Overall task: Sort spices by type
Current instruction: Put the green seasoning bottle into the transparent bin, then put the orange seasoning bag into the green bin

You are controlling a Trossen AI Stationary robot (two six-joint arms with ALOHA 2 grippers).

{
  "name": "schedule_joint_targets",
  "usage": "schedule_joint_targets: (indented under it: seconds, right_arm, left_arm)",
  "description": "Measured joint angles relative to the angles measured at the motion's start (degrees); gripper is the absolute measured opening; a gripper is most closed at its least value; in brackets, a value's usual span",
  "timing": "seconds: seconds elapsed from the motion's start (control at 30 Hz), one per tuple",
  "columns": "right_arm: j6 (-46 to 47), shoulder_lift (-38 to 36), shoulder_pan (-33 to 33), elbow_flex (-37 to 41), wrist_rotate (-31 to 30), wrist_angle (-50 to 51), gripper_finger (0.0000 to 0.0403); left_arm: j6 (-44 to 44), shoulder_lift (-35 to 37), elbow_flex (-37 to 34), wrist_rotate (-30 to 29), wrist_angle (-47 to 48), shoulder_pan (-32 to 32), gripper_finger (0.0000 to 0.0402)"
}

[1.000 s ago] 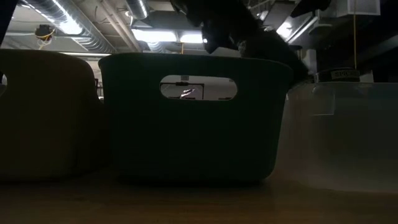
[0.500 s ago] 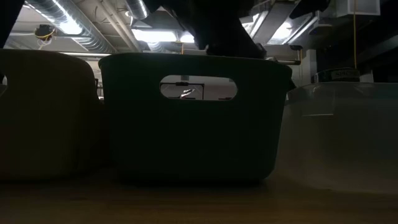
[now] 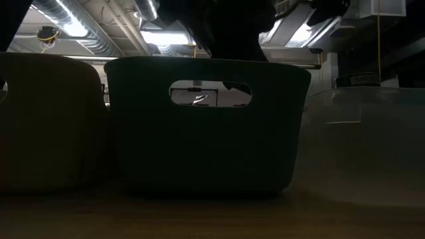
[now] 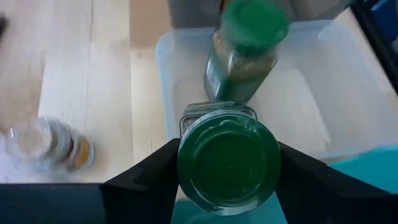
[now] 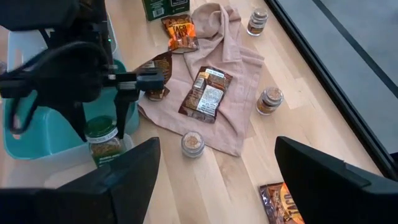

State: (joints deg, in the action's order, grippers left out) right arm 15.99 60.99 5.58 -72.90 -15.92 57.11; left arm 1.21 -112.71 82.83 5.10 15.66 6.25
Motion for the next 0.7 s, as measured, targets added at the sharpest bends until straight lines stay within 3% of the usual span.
schedule_joint_targets:
  seconds: [0.5, 0.7]
  right_arm:
    - [0.0, 0.0, 0.0, 0.0, 0.1, 1.1, 0.0315]
    - [-0.4, 0.8, 0.0, 0.4, -0.5, 6.1, 0.0315]
  left_arm:
    - [0.2, 0.0, 0.0, 0.0, -4.8, 0.0, 0.0226]
    - [-2.1, 3.8, 2.3, 0.0, -3.6, -1.0, 0.0227]
